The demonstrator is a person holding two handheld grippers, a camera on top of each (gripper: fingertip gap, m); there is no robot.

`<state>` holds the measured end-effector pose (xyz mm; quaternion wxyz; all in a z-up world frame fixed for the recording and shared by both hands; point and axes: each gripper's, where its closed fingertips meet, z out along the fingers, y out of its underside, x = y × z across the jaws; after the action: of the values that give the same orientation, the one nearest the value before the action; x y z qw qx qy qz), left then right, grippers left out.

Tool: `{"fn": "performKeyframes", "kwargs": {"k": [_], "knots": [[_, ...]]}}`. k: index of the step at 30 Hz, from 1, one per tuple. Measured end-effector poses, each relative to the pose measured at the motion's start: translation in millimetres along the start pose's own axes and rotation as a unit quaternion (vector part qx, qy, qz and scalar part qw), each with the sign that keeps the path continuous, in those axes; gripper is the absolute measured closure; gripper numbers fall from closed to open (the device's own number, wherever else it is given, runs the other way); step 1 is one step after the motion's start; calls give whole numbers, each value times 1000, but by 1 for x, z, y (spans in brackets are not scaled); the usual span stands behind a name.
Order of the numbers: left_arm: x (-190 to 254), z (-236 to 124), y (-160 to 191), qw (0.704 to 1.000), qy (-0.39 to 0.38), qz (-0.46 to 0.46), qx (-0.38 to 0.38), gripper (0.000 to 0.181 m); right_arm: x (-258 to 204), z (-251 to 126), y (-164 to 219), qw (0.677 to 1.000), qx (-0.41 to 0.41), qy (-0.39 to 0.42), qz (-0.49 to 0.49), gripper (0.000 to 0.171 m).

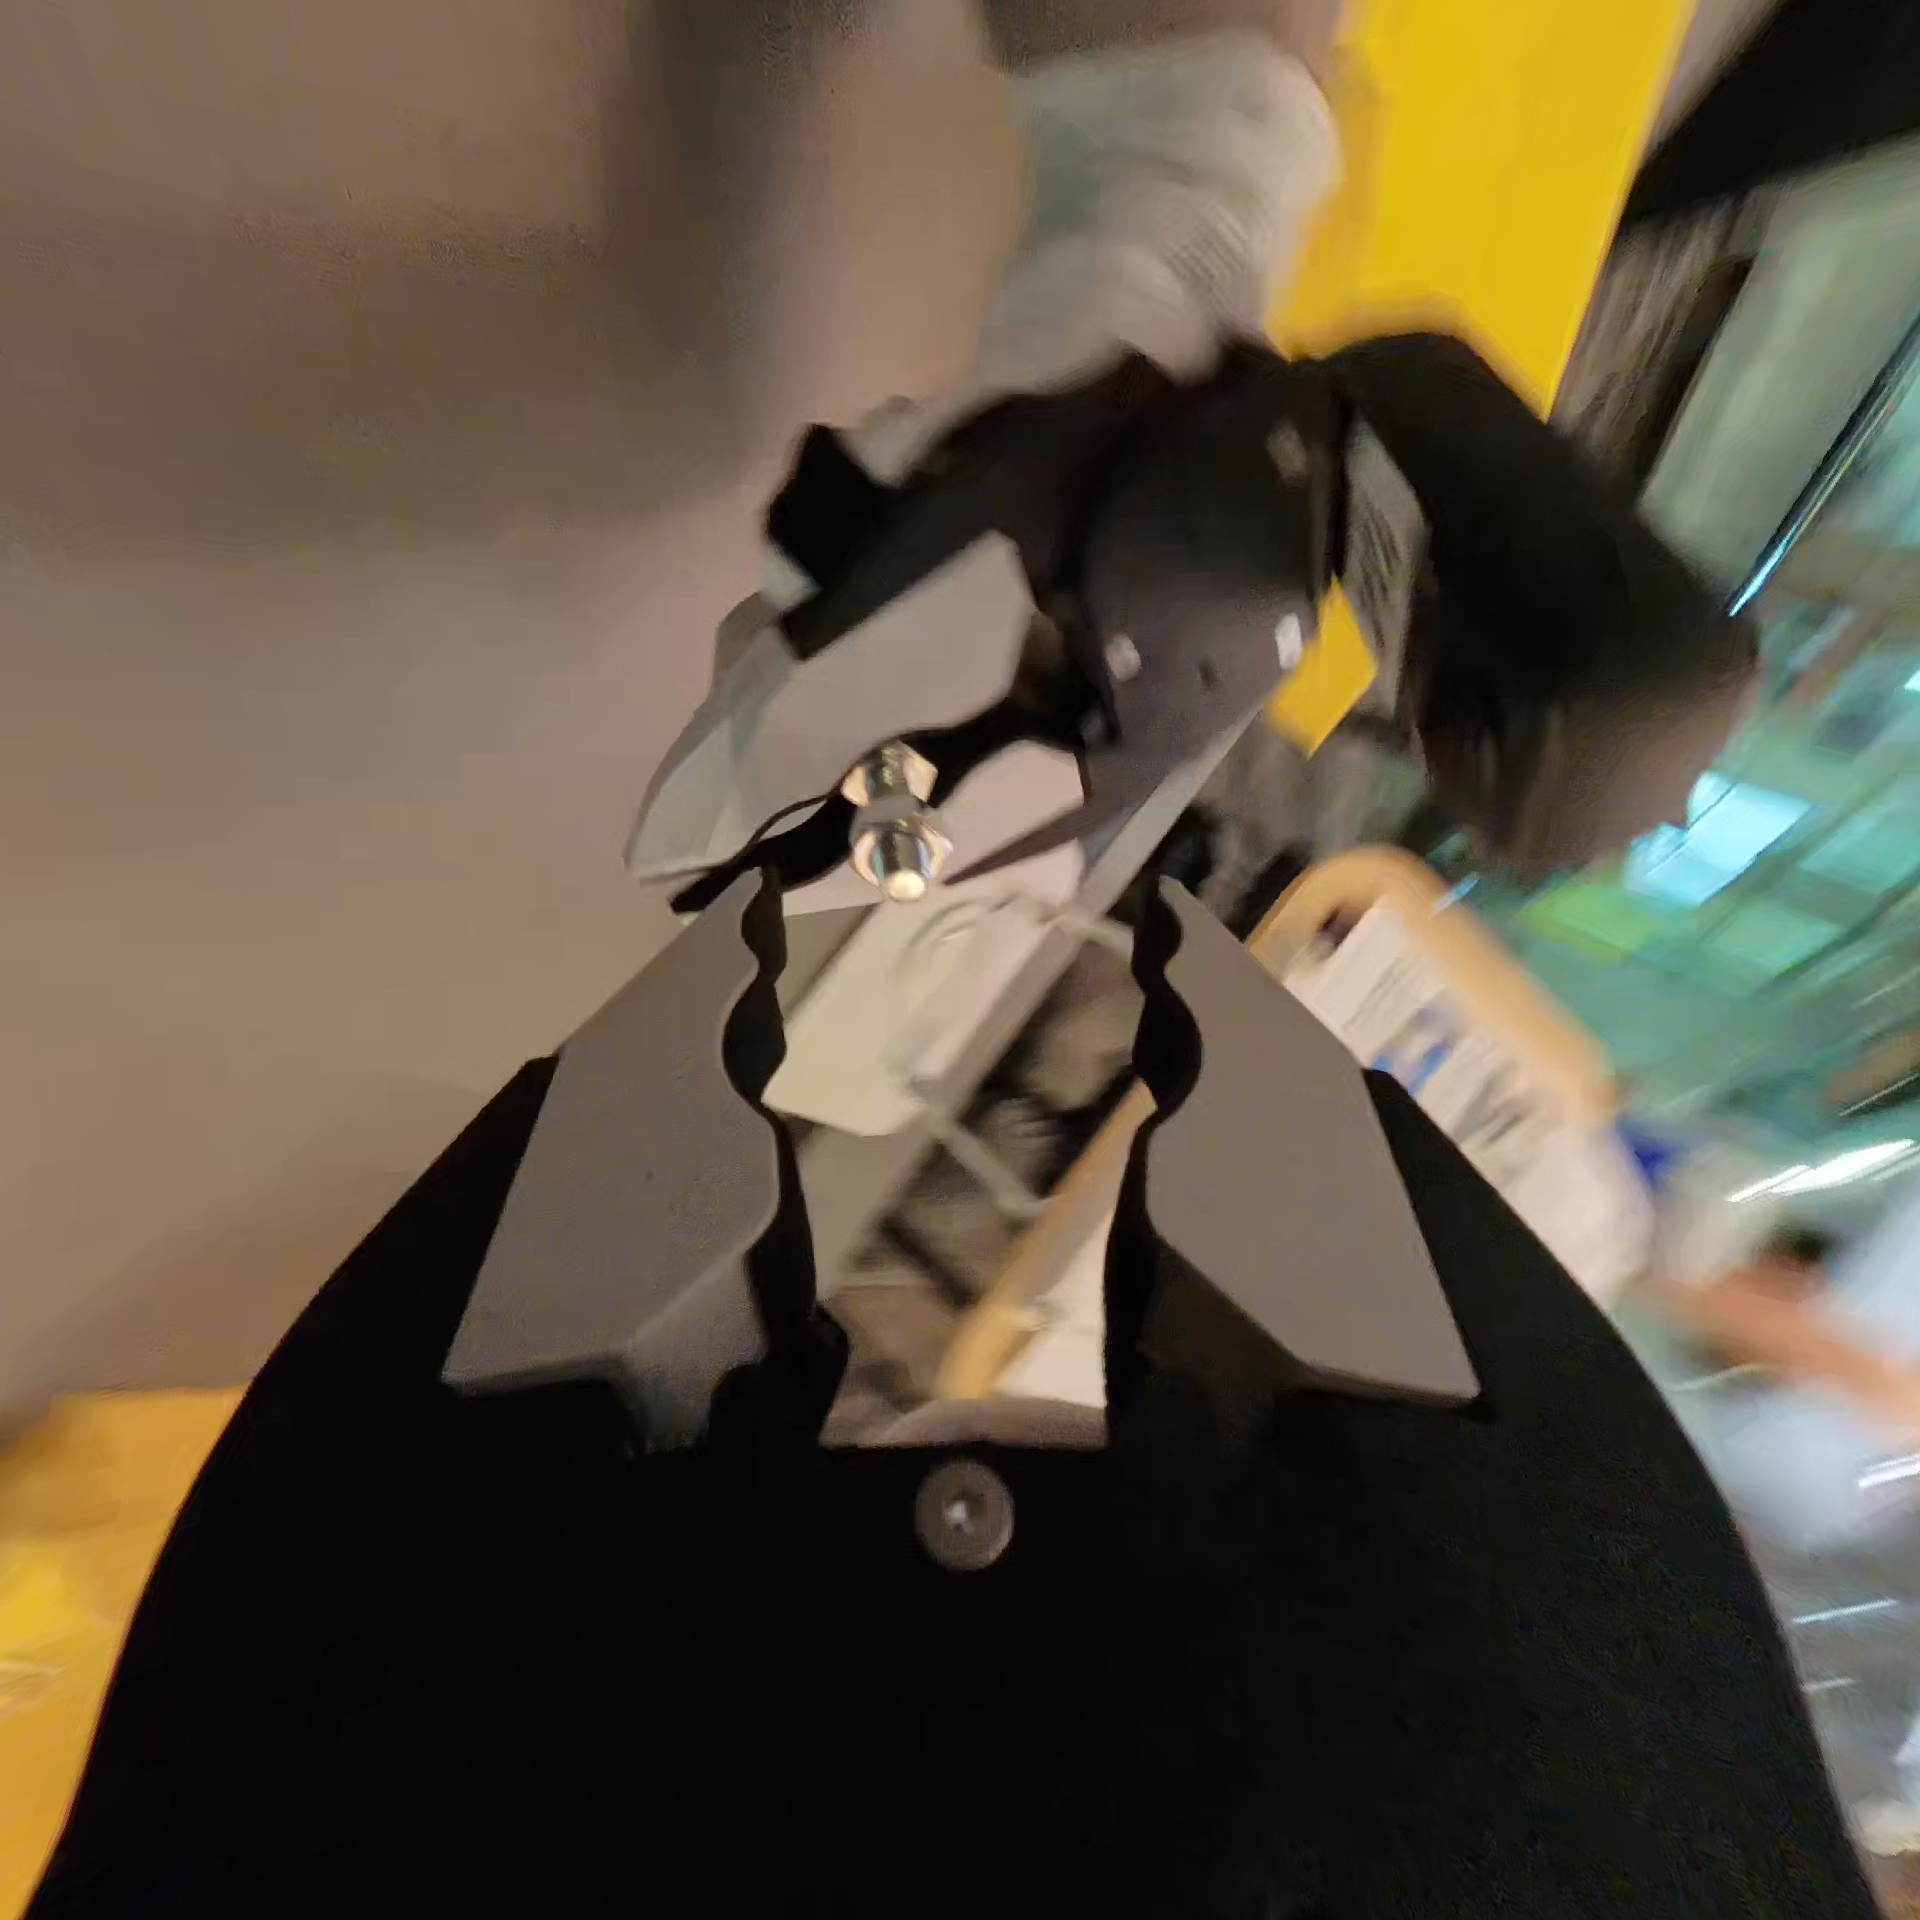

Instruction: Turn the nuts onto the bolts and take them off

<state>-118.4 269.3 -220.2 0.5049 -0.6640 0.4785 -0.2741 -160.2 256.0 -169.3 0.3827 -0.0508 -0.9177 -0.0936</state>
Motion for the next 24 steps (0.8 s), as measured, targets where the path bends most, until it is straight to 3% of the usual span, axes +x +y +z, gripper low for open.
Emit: {"fn": "performKeyframes", "kwargs": {"k": [2, 3, 5, 7, 8, 10, 12, 14, 16, 18, 20, 22, 24], "knots": [[-8, -3, -2, 1000, -23, 3, 9, 171, 9, -3, 11, 973, 14, -15, 230, 111], [-13, -4, -4, 999, -37, 3, 14, 171, 11, -6, 12, 937, 42, -30, 347, 118], [-19, -4, -6, 998, -56, 5, 17, 171, 10, -7, 11, 834, 98, -76, 538, 121], [-21, -3, -5, 997, -70, 12, 11, 171, 5, -4, 8, 747, 137, -119, 640, 122], [-22, -2, -5, 997, -74, 16, 8, 171, 0, -1, 7, 722, 144, -131, 664, 125], [-23, -1, -7, 996, -81, 20, 10, 170, -7, 6, 5, 713, 144, -129, 674, 133], [-22, -1, -6, 997, -80, 21, 6, 170, -7, 7, -1, 713, 159, -121, 672, 155], [-20, -1, -4, 997, -71, 17, 5, 170, -8, 9, -2, 728, 153, -114, 658, 155], [-17, 0, -4, 998, -59, 15, 6, 171, -10, 8, -3, 755, 148, -117, 628, 156], [-9, 0, -5, 999, -34, 13, 9, 171, -11, 6, -6, 804, 146, -123, 563, 156], [3, 1, -6, 1000, 0, 9, 8, 170, -15, 2, -11, 884, 137, -122, 430, 156], [12, 4, -4, 1000, 23, 10, 1, 171, -22, -1, -14, 967, 107, -95, 212, 155], [13, 10, 2, 999, 30, 5, -11, 171, -27, 2, -9, 996, 43, -57, -47, 155]]}}
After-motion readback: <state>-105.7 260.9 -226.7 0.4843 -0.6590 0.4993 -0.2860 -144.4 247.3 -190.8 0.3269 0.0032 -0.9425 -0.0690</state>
